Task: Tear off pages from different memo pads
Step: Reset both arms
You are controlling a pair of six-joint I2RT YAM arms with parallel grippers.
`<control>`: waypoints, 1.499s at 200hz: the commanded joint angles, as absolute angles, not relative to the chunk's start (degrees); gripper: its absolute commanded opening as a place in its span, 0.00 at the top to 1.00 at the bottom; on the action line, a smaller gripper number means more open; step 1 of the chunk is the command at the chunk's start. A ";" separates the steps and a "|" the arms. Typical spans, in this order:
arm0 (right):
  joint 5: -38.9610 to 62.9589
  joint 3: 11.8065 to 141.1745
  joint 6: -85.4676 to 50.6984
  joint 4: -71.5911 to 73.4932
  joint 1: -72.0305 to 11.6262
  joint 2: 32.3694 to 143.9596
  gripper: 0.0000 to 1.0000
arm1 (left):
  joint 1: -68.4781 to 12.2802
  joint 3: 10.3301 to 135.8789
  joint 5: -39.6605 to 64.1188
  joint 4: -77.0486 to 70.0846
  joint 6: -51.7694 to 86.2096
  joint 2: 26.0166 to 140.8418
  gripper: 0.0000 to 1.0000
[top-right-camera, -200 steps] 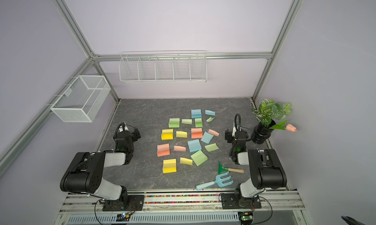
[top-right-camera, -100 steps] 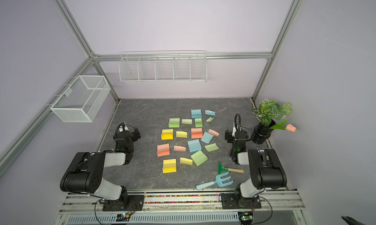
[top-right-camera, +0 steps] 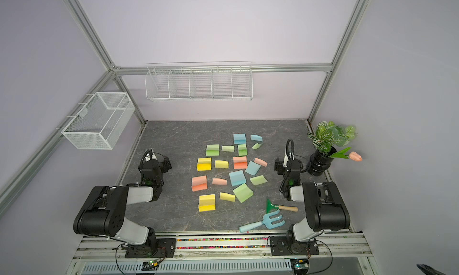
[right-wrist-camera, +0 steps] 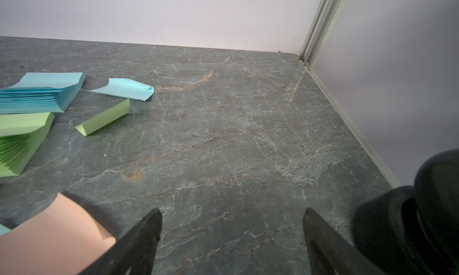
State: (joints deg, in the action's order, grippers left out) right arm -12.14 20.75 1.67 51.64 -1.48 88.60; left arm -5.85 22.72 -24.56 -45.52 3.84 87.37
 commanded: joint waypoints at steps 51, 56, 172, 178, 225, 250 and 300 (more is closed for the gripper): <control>-11.52 20.91 0.88 51.94 -1.30 87.91 0.11 | -5.71 24.00 -24.43 -45.62 3.77 86.90 0.01; -11.56 20.90 0.92 51.93 -1.26 87.97 0.11 | -5.71 23.99 -24.50 -45.62 3.87 86.85 0.01; -11.54 20.87 0.88 51.94 -1.26 87.92 0.11 | -5.71 24.00 -24.43 -45.67 3.75 86.85 0.01; -11.53 20.86 0.88 51.89 -1.28 87.95 0.11 | -5.71 24.01 -24.43 -45.63 3.75 86.84 0.01; -11.56 20.91 0.88 51.92 -1.25 87.91 0.11 | -5.71 24.02 -24.43 -45.62 3.71 86.87 0.01; -11.57 20.91 0.88 51.92 -1.29 87.97 0.11 | -5.71 24.02 -24.44 -45.63 3.78 86.91 0.01; -8.80 21.78 0.71 50.27 -0.25 88.09 0.11 | -5.71 24.05 -24.43 -45.62 3.75 86.90 0.01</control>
